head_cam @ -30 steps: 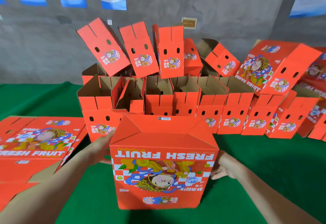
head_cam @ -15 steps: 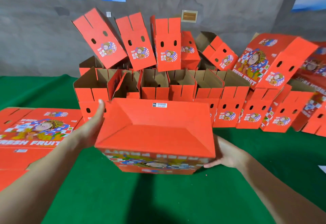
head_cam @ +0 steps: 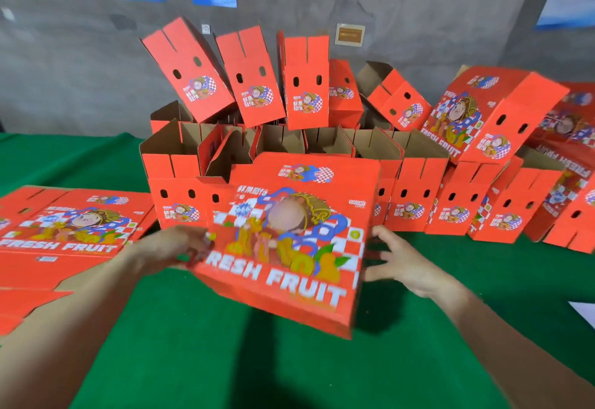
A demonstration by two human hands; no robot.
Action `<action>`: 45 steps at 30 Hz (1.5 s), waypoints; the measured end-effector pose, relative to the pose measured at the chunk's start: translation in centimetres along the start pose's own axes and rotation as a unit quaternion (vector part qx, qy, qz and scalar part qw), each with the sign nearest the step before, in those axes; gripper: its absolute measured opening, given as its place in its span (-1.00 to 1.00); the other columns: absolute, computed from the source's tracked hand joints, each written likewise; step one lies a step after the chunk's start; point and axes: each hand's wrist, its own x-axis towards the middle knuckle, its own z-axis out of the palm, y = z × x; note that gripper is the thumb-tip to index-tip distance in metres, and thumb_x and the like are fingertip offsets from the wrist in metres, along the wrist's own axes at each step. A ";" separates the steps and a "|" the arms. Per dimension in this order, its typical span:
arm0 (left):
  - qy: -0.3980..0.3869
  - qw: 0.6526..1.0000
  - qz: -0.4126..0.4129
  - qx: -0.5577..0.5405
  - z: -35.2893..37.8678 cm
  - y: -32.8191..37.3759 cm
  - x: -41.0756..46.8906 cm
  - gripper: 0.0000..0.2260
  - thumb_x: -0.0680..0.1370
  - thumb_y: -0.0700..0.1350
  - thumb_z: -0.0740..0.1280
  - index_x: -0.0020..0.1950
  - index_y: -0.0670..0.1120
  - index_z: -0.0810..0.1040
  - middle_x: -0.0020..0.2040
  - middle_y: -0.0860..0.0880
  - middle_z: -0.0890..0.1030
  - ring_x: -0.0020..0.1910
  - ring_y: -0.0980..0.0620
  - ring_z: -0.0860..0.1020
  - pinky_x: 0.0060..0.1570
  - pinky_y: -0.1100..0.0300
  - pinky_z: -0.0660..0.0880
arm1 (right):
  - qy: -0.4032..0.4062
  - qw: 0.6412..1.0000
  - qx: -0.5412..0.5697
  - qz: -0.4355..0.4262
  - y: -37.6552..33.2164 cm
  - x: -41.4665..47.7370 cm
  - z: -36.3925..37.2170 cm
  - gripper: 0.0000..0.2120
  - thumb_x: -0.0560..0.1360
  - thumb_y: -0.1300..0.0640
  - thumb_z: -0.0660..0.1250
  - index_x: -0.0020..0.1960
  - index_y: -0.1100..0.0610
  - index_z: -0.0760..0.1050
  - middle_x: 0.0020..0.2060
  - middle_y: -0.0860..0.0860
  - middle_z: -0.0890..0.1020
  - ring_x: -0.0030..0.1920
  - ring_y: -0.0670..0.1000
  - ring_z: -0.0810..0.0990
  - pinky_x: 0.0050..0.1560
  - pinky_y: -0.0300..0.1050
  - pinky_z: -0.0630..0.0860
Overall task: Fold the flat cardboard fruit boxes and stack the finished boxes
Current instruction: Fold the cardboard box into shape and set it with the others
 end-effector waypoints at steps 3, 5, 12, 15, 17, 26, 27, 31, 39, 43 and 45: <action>0.033 0.997 0.013 0.074 2.7 -0.1 0.2 -0.86 0.44 -0.29 0.36 -0.21 -0.06 0.60 -0.34 0.10 0.65 -0.29 0.10 0.61 -0.35 0.29 0.51 | 0.031 0.983 -0.172 -0.061 0.8 -0.1 1.6 -0.44 0.20 0.24 0.62 0.04 -0.06 0.40 0.23 -0.09 0.19 0.21 -0.12 0.35 0.06 -0.39 0.43; 0.027 0.998 0.027 0.048 4.5 -0.5 0.6 -0.84 0.47 -0.31 0.37 -0.17 -0.05 0.58 -0.34 0.14 0.66 -0.28 0.17 0.62 -0.32 0.36 0.49 | 0.044 0.969 -0.219 -0.101 1.5 -0.1 2.4 -0.44 0.18 0.14 0.64 0.06 -0.05 0.42 0.27 -0.20 0.09 0.23 -0.16 0.34 0.22 -0.34 0.37; 0.156 0.975 0.093 0.132 6.6 2.2 0.5 -0.10 0.39 -0.16 0.52 0.55 -0.11 0.01 0.54 -0.16 0.04 0.42 -0.14 0.27 0.30 0.00 0.33 | 0.078 0.915 -0.373 -0.137 4.3 0.5 4.3 -0.52 0.30 0.01 0.57 -0.01 -0.16 0.29 0.36 -0.19 -0.11 0.41 0.07 0.23 0.40 -0.07 0.26; 0.197 0.910 0.307 0.198 6.7 6.8 -0.9 0.11 0.32 -0.17 0.58 0.54 0.11 -0.21 0.54 0.16 -0.26 -0.02 0.02 0.58 -0.08 0.11 0.56 | 0.074 0.903 -0.398 -0.141 4.2 0.9 5.2 -0.53 0.33 0.02 0.54 0.00 -0.18 0.28 0.37 -0.17 -0.15 0.45 0.08 0.16 0.37 -0.06 0.26; 0.157 0.874 0.394 0.239 6.6 9.9 -1.7 0.09 0.31 -0.11 0.58 0.54 0.18 -0.16 0.52 0.29 -0.22 -0.12 0.25 0.56 -0.17 0.36 0.50 | 0.071 0.900 -0.402 -0.156 3.7 1.1 5.3 -0.52 0.33 0.01 0.54 0.01 -0.22 0.27 0.37 -0.16 -0.16 0.44 0.07 0.14 0.36 -0.08 0.28; 0.192 0.830 0.427 0.303 4.2 17.9 -3.2 -0.44 0.17 0.30 0.44 -0.25 -0.21 0.54 -0.28 -0.04 0.47 -0.30 -0.02 0.43 -0.35 0.26 0.28 | 0.058 0.900 -0.357 -0.244 2.0 0.4 4.3 -0.45 0.40 0.04 0.49 0.17 -0.37 0.27 0.40 -0.32 -0.34 0.38 -0.25 -0.02 0.35 -0.35 0.07; 0.197 0.826 0.440 0.293 4.2 18.7 -3.8 -0.43 0.15 0.31 0.42 -0.26 -0.21 0.55 -0.31 -0.05 0.49 -0.32 -0.02 0.45 -0.35 0.25 0.30 | 0.065 0.900 -0.347 -0.254 1.8 0.2 4.1 -0.43 0.40 0.02 0.49 0.20 -0.40 0.26 0.40 -0.32 -0.33 0.39 -0.32 -0.06 0.34 -0.41 0.00; 0.197 0.810 0.476 0.281 4.5 22.1 -6.1 -0.53 0.16 0.25 0.52 -0.19 -0.11 0.62 -0.40 0.04 0.53 -0.37 0.13 0.47 -0.39 0.34 0.34 | 0.105 0.884 -0.343 -0.299 0.5 -0.2 2.9 -0.43 0.40 -0.01 0.48 0.22 -0.40 0.24 0.42 -0.31 -0.29 0.42 -0.40 -0.18 0.36 -0.50 -0.11; 0.247 0.654 0.685 0.205 5.3 28.3 -5.8 -0.45 0.47 -0.16 0.44 0.40 -0.23 0.34 0.36 -0.12 0.31 0.13 0.07 0.50 0.25 0.25 0.39 | 0.275 0.824 -0.335 -0.365 -5.8 2.4 -2.1 -0.54 0.29 0.15 0.58 0.05 -0.12 0.44 0.41 -0.03 -0.03 0.34 0.04 0.24 0.40 -0.38 0.07; 0.359 0.727 0.569 0.135 5.3 26.8 -0.6 -0.30 0.47 -0.36 0.35 0.52 -0.27 0.06 0.52 -0.25 -0.01 0.53 -0.15 0.00 0.46 0.30 -0.05 | 0.331 0.813 -0.342 -0.336 -8.2 4.3 -4.6 -0.57 0.24 0.20 0.61 0.05 0.09 0.57 0.41 0.18 0.05 0.29 0.24 0.31 0.36 -0.08 0.21; 0.298 0.843 0.437 0.099 6.5 25.0 1.9 -0.21 0.48 -0.26 0.40 0.54 -0.20 -0.04 0.53 -0.23 -0.11 0.54 -0.13 -0.09 0.44 0.24 -0.04 | 0.344 0.806 -0.361 -0.320 -8.9 5.3 -5.7 -0.55 0.25 0.20 0.60 0.09 0.06 0.56 0.43 0.18 0.02 0.33 0.27 0.28 0.35 -0.04 0.22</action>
